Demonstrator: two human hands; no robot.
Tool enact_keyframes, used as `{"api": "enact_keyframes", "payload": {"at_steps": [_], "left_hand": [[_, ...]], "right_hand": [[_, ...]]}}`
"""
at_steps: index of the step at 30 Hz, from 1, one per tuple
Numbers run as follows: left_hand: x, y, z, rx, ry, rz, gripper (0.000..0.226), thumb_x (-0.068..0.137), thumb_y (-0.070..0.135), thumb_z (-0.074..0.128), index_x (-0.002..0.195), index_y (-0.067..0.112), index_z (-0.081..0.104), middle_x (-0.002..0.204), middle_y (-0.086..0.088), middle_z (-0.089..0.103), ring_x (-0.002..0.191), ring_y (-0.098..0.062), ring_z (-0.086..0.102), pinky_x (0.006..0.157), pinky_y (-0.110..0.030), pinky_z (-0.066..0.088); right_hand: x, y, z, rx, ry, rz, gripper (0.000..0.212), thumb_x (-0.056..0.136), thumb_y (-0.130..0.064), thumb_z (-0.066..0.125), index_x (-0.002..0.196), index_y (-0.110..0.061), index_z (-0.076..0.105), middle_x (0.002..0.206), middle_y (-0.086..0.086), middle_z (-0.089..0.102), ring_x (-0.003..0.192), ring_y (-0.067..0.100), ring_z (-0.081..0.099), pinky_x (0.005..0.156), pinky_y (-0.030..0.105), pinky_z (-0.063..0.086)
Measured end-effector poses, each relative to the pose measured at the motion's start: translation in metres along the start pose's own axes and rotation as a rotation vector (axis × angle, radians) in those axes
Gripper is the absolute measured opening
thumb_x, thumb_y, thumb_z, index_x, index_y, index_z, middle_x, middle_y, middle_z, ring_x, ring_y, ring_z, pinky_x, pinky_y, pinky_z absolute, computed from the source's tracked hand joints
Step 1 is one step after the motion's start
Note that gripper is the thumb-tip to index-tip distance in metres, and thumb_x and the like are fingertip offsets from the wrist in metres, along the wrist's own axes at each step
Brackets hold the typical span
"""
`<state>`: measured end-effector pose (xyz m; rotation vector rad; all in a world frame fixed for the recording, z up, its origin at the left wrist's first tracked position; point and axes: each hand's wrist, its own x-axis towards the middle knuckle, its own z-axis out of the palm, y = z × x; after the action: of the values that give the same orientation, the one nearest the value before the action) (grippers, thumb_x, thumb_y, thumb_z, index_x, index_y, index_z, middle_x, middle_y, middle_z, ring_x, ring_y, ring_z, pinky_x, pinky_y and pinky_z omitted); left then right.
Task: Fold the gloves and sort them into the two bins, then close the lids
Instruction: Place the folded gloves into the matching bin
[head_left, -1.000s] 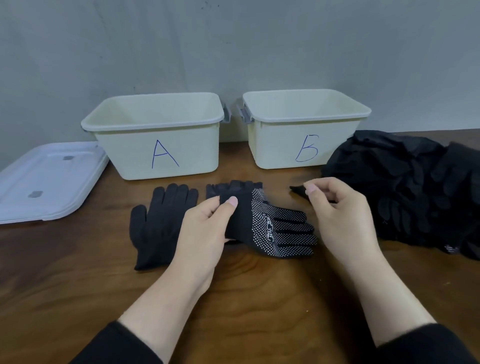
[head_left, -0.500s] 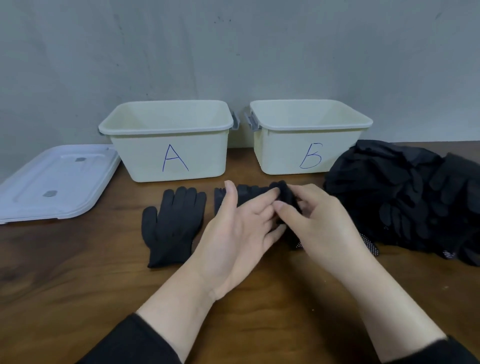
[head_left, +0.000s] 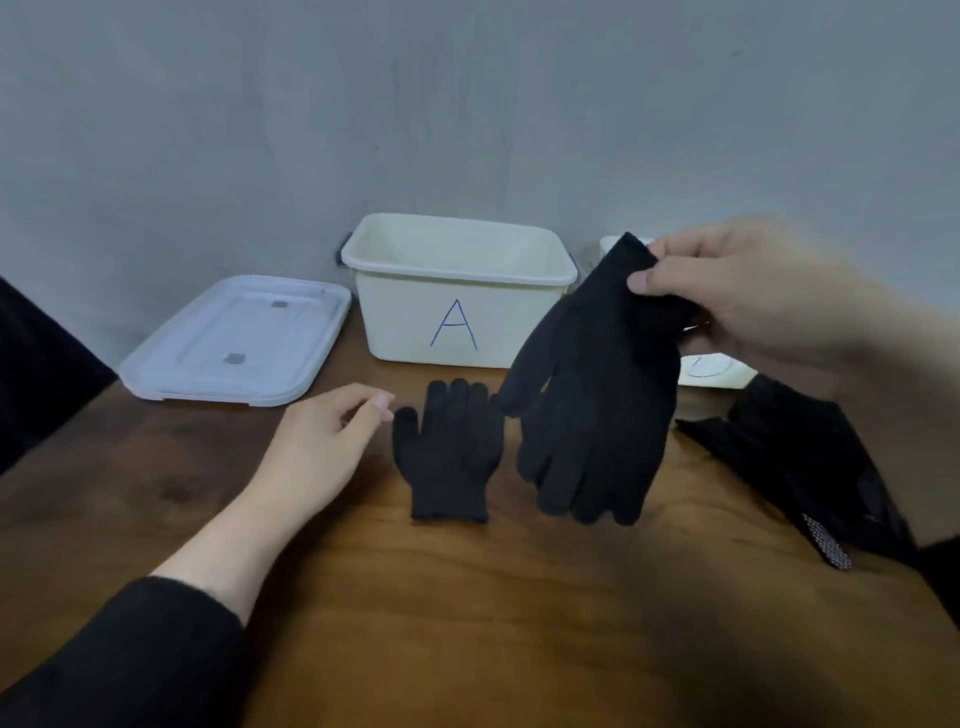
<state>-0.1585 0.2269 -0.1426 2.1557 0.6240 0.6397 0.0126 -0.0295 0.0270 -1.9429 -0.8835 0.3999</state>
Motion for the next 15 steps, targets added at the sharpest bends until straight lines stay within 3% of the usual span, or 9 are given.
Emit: {"api": "enact_keyframes", "payload": {"at_steps": [3, 5, 7, 9, 12, 15], "left_hand": [[0.006, -0.005, -0.005, -0.013, 0.043, -0.059, 0.022, 0.102, 0.038, 0.047, 0.100, 0.035, 0.069, 0.087, 0.023, 0.069, 0.090, 0.010, 0.057, 0.071, -0.016, 0.038], [0.009, -0.006, -0.004, -0.015, 0.054, -0.051, 0.022, 0.102, 0.038, 0.047, 0.102, 0.033, 0.069, 0.089, 0.020, 0.069, 0.091, 0.007, 0.059, 0.072, -0.015, 0.038], [0.011, -0.010, -0.004, -0.011, 0.041, -0.044, 0.023, 0.103, 0.038, 0.047, 0.104, 0.032, 0.069, 0.092, 0.019, 0.069, 0.095, 0.003, 0.060, 0.075, -0.016, 0.040], [0.013, -0.013, -0.006, -0.012, 0.025, -0.052, 0.024, 0.103, 0.039, 0.047, 0.108, 0.031, 0.069, 0.098, 0.018, 0.069, 0.099, 0.001, 0.059, 0.077, -0.016, 0.041], [0.016, -0.014, -0.008, -0.001, 0.023, -0.041, 0.026, 0.103, 0.038, 0.047, 0.114, 0.029, 0.068, 0.105, 0.016, 0.069, 0.102, -0.002, 0.059, 0.082, -0.020, 0.042], [0.017, -0.016, -0.006, 0.013, 0.026, -0.019, 0.021, 0.102, 0.035, 0.050, 0.110, 0.031, 0.070, 0.098, 0.019, 0.069, 0.097, -0.001, 0.060, 0.080, -0.020, 0.043]], "right_hand": [[0.026, -0.005, 0.023, -0.148, -0.001, 0.025, 0.019, 0.096, -0.019, 0.061, 0.099, -0.005, 0.073, 0.108, 0.020, 0.071, 0.085, 0.021, 0.066, 0.087, 0.045, 0.057], [0.042, -0.009, 0.038, -0.244, 0.101, -0.033, 0.019, 0.094, -0.023, 0.061, 0.094, -0.007, 0.072, 0.101, 0.021, 0.070, 0.076, 0.019, 0.061, 0.077, 0.044, 0.055], [0.052, -0.014, 0.052, -0.279, 0.237, -0.142, 0.018, 0.095, -0.024, 0.059, 0.089, -0.011, 0.069, 0.084, 0.015, 0.069, 0.066, 0.010, 0.056, 0.069, 0.032, 0.048], [0.051, -0.016, 0.067, -0.298, 0.337, -0.270, 0.016, 0.099, -0.022, 0.056, 0.089, -0.020, 0.068, 0.074, -0.005, 0.067, 0.062, 0.002, 0.054, 0.063, 0.017, 0.043], [0.034, 0.012, 0.105, -0.412, 0.283, -0.368, 0.018, 0.100, -0.021, 0.056, 0.104, -0.030, 0.071, 0.092, -0.019, 0.070, 0.088, 0.000, 0.058, 0.077, 0.011, 0.044], [0.003, 0.071, 0.155, -0.566, 0.014, -0.287, 0.032, 0.099, -0.035, 0.060, 0.129, -0.027, 0.066, 0.126, -0.014, 0.065, 0.117, 0.001, 0.054, 0.104, 0.017, 0.037]]}}
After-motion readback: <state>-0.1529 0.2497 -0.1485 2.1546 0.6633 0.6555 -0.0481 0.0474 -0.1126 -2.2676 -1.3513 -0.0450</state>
